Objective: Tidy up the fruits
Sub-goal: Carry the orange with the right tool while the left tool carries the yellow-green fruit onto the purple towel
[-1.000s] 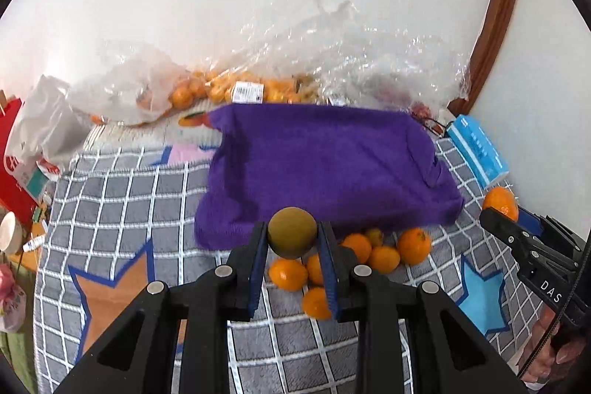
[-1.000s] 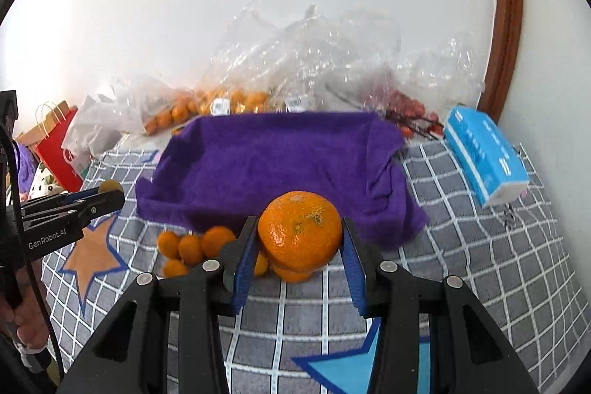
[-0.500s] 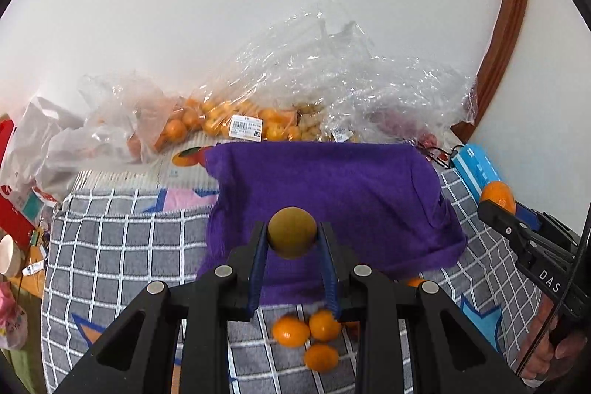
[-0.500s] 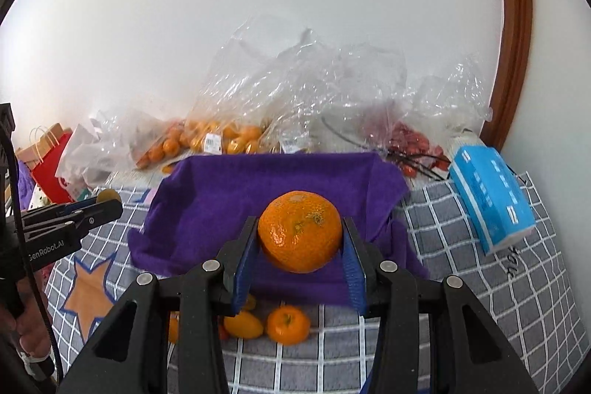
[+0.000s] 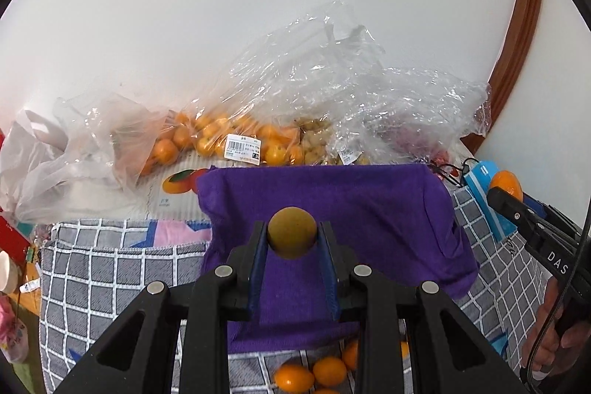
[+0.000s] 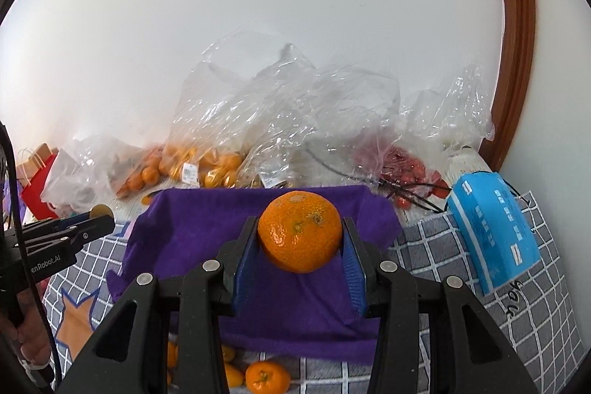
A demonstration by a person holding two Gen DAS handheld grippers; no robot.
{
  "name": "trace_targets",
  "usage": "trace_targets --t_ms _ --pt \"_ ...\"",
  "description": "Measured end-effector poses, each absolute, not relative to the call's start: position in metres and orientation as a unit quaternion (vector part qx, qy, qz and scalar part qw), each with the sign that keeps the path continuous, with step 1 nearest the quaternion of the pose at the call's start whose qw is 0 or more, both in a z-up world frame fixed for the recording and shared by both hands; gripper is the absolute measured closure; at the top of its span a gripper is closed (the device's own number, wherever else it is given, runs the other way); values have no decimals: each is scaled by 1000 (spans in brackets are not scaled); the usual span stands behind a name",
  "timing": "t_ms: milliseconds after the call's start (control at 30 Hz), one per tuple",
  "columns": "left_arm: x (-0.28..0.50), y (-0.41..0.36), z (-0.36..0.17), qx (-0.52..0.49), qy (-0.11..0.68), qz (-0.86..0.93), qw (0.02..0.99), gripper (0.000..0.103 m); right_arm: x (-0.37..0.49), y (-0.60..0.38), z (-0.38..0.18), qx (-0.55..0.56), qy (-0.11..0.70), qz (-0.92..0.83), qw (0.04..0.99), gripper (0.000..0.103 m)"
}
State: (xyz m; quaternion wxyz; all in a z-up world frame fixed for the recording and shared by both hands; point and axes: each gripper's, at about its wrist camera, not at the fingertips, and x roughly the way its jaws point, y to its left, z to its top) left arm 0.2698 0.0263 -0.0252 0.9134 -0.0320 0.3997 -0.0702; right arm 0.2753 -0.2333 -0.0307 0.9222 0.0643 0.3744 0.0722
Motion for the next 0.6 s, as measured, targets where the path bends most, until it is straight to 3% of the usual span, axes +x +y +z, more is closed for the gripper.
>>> trace_targets --t_ms 600 --pt "331 17 -58 -32 430 -70 899 77 326 -248 -66 75 396 58 913 60"
